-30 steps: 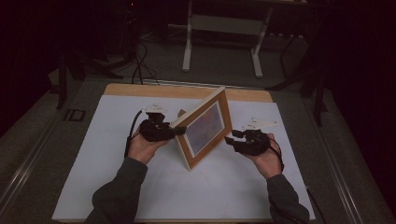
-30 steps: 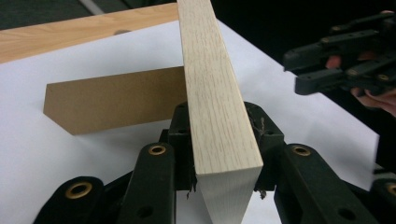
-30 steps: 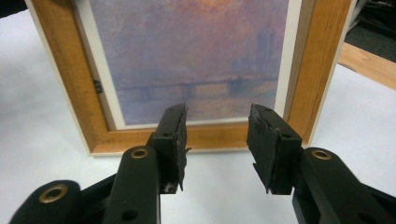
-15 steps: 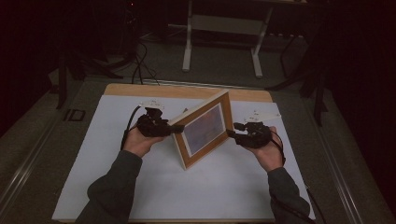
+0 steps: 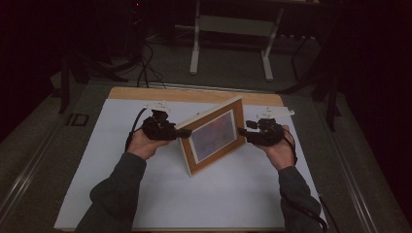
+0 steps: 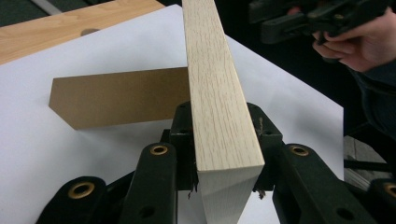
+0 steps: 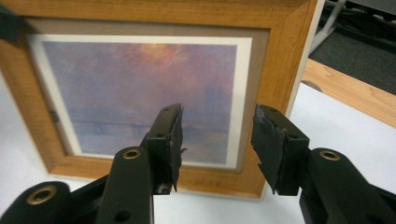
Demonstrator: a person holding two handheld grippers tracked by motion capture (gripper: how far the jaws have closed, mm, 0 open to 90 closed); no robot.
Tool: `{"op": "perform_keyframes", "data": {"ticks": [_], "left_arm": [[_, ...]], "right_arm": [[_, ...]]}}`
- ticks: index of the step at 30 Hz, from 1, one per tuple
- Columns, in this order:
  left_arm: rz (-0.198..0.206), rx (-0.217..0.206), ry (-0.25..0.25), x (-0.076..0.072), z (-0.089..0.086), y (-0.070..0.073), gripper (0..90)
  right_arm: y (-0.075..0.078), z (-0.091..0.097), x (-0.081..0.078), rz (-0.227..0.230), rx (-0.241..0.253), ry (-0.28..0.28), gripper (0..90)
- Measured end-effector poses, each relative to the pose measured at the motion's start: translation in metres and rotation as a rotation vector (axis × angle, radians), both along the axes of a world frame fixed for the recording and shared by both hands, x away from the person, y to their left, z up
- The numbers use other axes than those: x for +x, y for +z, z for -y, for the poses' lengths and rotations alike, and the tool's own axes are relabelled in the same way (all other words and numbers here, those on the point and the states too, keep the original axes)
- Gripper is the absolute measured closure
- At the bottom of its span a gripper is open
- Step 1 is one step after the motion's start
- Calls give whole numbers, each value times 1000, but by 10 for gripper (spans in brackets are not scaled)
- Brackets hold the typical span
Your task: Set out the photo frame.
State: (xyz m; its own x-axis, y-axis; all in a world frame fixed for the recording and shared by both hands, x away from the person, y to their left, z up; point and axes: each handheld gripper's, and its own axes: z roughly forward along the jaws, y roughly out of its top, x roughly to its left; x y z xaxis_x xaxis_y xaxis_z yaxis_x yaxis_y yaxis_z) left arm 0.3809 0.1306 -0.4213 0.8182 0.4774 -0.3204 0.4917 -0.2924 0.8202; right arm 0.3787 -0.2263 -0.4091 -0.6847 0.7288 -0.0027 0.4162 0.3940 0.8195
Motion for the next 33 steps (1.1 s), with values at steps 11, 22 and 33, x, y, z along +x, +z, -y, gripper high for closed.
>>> {"op": "perform_keyframes", "data": {"ticks": [11, 22, 33], "left_arm": [[-7, -24, -43, 5, 0, -2, 702], [-11, -25, -107, 14, 1, -2, 708], [-22, -32, -137, 20, 0, -3, 708]], "right_arm": [[6, 13, 25, -6, 73, -46, 394], [5, 7, 48, -23, 19, -16, 236], [-8, 5, 69, -88, 35, 86, 183]]}}
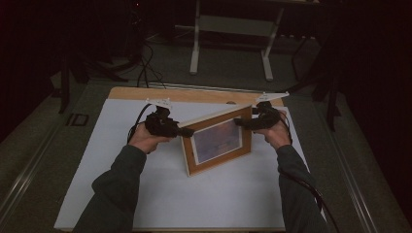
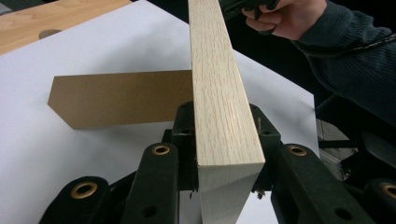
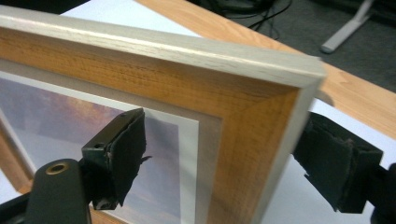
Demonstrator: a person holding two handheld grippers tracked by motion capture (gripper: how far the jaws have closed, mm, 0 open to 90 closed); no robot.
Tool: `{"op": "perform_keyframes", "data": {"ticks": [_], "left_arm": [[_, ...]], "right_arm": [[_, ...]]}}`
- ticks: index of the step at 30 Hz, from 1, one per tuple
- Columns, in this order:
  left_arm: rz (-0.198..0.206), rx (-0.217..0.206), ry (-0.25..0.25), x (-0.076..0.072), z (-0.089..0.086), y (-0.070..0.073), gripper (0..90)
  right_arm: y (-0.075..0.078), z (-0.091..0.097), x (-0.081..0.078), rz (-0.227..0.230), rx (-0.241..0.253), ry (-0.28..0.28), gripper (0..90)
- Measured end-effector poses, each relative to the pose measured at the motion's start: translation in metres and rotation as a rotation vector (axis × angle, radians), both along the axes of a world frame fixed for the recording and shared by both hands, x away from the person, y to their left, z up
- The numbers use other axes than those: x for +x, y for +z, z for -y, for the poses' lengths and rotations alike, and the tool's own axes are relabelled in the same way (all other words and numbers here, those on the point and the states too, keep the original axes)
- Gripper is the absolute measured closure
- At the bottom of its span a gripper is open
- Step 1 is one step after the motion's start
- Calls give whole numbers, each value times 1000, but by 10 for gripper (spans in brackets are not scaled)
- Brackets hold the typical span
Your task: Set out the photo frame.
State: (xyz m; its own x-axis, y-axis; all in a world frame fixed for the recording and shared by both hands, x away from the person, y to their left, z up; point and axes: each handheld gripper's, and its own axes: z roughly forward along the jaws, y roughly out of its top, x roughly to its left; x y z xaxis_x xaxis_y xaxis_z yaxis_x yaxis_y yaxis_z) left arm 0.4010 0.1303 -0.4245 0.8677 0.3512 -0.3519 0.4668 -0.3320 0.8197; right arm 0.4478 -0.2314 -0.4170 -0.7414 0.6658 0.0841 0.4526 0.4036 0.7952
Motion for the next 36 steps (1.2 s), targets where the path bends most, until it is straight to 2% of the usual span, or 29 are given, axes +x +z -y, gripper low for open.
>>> {"op": "perform_keyframes", "data": {"ticks": [6, 18, 22, 24, 31, 36], "left_arm": [[5, 11, -4, 1, 0, 1, 708], [5, 17, 14, 8, -1, 2, 718], [13, 10, 43, 12, -5, 0, 729], [19, -1, 41, 14, -8, -2, 737], [32, -18, 29, 15, -9, -4, 732], [33, -26, 43, 16, -11, -5, 709]], "right_arm": [[-5, -2, 4, -22, 33, 51, 203], [-7, 9, -1, -31, 96, 18, 308], [-9, 17, -7, -57, 143, 11, 409], [-9, 19, -9, -65, 158, 16, 448], [-11, 22, -18, -59, 179, -8, 482], [-13, 26, -23, -63, 193, -9, 523]]}}
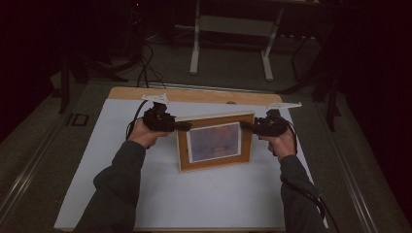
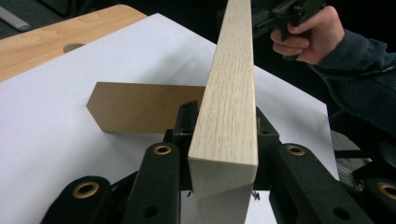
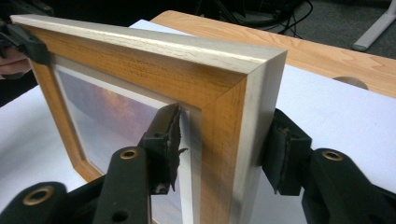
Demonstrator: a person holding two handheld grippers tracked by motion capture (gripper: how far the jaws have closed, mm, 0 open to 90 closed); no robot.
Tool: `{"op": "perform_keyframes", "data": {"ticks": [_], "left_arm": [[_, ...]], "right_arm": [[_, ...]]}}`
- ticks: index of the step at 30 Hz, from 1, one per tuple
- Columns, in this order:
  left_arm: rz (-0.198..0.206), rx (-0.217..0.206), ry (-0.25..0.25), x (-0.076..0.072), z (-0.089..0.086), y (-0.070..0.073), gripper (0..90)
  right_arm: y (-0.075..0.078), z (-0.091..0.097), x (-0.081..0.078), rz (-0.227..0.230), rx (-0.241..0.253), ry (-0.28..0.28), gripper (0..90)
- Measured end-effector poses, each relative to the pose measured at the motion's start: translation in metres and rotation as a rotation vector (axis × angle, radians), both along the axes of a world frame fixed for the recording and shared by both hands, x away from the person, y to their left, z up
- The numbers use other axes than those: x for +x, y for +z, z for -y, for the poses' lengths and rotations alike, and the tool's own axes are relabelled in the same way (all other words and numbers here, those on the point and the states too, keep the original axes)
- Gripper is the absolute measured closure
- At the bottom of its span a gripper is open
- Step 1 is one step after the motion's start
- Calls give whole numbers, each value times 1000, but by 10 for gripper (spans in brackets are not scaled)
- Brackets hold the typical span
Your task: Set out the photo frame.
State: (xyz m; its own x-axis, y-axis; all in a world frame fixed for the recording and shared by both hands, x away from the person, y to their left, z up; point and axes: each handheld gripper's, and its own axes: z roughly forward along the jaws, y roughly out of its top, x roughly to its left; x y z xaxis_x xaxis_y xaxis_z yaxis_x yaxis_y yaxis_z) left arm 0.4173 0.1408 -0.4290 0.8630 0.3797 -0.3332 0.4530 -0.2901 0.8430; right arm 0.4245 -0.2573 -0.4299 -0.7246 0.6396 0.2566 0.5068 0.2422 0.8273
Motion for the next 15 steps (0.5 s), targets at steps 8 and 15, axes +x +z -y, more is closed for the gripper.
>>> {"op": "perform_keyframes", "data": {"ticks": [8, 15], "left_arm": [[-3, -13, 29, 1, -2, -1, 665], [-7, -23, 39, 2, -4, -1, 641]], "right_arm": [[-2, 3, -9, 4, 6, -4, 578], [-2, 5, -17, 5, 10, -20, 613]]}}
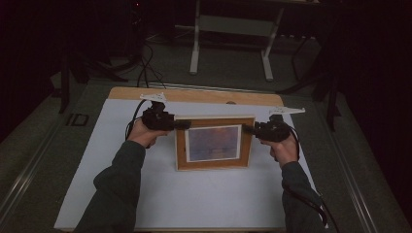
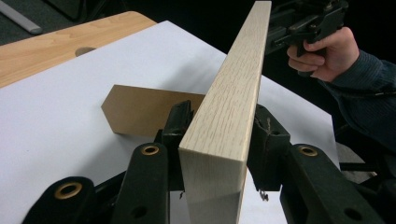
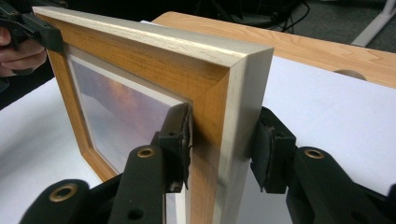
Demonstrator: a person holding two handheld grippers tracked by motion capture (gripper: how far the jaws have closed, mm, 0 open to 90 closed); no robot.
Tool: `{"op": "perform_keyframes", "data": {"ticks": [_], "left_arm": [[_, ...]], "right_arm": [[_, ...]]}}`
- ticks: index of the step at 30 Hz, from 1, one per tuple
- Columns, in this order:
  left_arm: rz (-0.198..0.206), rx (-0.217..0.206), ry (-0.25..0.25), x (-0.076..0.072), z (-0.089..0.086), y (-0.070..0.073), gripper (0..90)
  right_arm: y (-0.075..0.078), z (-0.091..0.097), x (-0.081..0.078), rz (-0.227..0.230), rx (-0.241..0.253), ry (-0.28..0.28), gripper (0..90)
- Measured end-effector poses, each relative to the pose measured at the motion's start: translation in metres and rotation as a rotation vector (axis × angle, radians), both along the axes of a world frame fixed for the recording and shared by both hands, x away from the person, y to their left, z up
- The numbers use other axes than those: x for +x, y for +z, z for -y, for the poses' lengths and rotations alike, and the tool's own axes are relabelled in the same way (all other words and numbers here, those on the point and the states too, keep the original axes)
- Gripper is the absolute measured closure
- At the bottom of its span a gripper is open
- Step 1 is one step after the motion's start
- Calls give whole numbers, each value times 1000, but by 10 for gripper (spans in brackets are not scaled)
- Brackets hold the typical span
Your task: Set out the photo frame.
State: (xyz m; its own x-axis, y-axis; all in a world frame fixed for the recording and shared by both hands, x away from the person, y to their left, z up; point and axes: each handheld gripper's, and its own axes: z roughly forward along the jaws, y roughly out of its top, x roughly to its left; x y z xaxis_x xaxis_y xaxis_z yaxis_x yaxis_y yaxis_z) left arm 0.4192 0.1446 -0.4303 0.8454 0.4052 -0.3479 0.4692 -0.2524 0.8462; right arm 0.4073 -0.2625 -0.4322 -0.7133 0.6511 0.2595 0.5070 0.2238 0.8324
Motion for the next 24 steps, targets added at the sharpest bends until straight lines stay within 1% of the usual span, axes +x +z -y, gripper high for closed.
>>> {"op": "perform_keyframes", "data": {"ticks": [7, 9, 12, 24], "left_arm": [[-4, -9, 18, 0, -5, 1, 607], [-7, -18, 20, 0, -6, 1, 606], [-8, -19, 21, 0, -7, 0, 606], [-21, -31, 24, -1, -11, -1, 598]], "right_arm": [[0, 0, -10, 5, -10, -25, 631], [1, 0, -12, 4, -12, -32, 631], [1, 0, -15, 4, -13, -41, 631], [1, 0, -22, 7, -11, -48, 633]]}}
